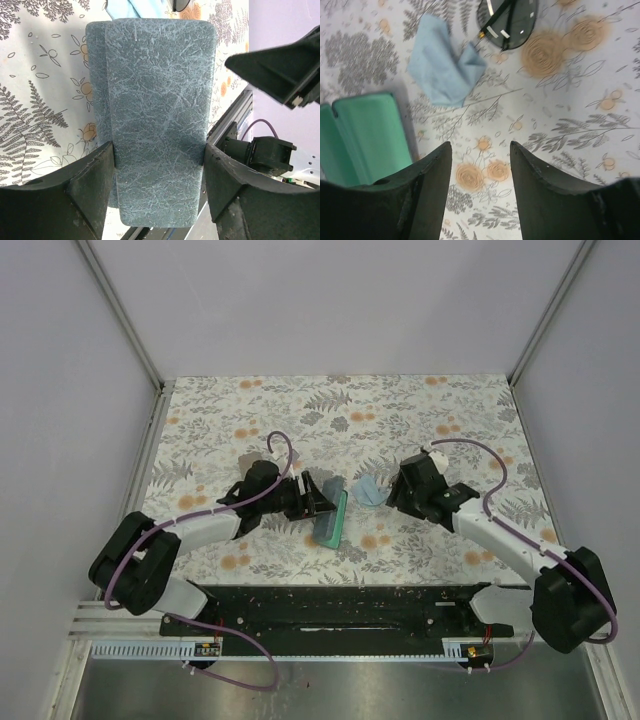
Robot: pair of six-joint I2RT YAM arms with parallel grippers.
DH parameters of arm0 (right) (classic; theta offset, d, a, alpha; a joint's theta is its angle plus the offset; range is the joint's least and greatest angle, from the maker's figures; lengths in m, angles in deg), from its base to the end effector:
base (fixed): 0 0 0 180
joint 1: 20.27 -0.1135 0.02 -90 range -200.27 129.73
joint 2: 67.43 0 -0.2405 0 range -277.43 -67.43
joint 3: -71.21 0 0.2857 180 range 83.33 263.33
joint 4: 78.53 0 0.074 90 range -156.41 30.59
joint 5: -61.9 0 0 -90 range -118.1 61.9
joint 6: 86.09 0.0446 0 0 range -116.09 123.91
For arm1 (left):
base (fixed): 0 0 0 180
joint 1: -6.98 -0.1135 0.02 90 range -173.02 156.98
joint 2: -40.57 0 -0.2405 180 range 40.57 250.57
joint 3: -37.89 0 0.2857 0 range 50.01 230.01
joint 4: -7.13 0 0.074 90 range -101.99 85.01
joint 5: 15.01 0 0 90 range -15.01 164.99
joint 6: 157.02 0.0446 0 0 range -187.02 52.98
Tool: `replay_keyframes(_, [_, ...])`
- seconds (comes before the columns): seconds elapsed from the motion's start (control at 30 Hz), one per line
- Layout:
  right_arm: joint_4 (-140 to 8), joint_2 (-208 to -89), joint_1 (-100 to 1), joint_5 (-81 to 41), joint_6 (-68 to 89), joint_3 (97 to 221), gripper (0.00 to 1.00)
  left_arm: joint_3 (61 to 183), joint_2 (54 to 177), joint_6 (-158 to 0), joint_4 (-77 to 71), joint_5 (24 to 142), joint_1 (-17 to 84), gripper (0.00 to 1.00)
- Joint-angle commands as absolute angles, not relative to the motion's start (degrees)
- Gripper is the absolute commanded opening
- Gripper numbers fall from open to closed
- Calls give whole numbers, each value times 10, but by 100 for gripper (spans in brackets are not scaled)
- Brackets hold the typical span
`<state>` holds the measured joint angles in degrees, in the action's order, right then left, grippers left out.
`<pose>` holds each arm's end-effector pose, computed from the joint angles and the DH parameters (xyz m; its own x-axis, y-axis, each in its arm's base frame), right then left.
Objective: Organize the sunglasses
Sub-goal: Put down the opened sunglasses case, then move the glasses cleaning cloth to the center of the board.
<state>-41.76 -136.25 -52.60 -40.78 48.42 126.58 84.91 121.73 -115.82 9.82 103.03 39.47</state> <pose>0.2470 0.1448 0.1810 -0.7457 0.3375 -0.5745 0.1678 0.9296 0.3283 0.2555 -0.1875 0.1317 -0.9011 -0.2135 -0.3774 0.2040 0.5594 -0.8034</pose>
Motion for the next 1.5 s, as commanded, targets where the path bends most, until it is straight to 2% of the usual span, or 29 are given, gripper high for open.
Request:
replay_keyframes(0.0, [-384, -1407, -478, -418, 472, 1310, 57, 835, 1232, -1172, 198, 1012, 393, 23])
replay_keyframes(0.2, [-404, -1474, -472, -383, 479, 1347, 52, 817, 1246, -1176, 223, 998, 393, 28])
replay_keyframes(0.33, [-425, -1530, -472, -322, 435, 1378, 49, 817, 1236, -1165, 207, 986, 388, 37])
replay_keyframes(0.47, [-442, -1582, -472, -289, 408, 1404, 47, 830, 1217, -1136, 164, 983, 378, 57])
replay_keyframes(0.6, [-446, -1616, -472, -290, 396, 1422, 46, 841, 1180, -1098, 99, 954, 369, 70])
replay_keyframes(0.77, [-453, -1653, -472, -291, 395, 1436, 43, 862, 1140, -1054, 21, 918, 362, 77])
replay_keyframes(0.97, [-465, -1689, -471, -283, 396, 1455, 40, 873, 1149, -1038, 0, 934, 350, 84])
replay_keyframes(1.0, [-465, -1693, -472, -283, 395, 1457, 38, 872, 1151, -1038, 2, 935, 349, 86])
replay_keyframes(1.1, [-465, -1693, -472, -283, 392, 1458, 21, 879, 1137, -1029, -12, 927, 342, 92])
replay_keyframes(1.27, [-465, -1650, -472, -261, 392, 1427, 0, 919, 1105, -988, -96, 884, 337, 93])
replay_keyframes(1.47, [-462, -1570, -472, -213, 399, 1354, 0, 961, 1073, -947, -172, 854, 338, 92])
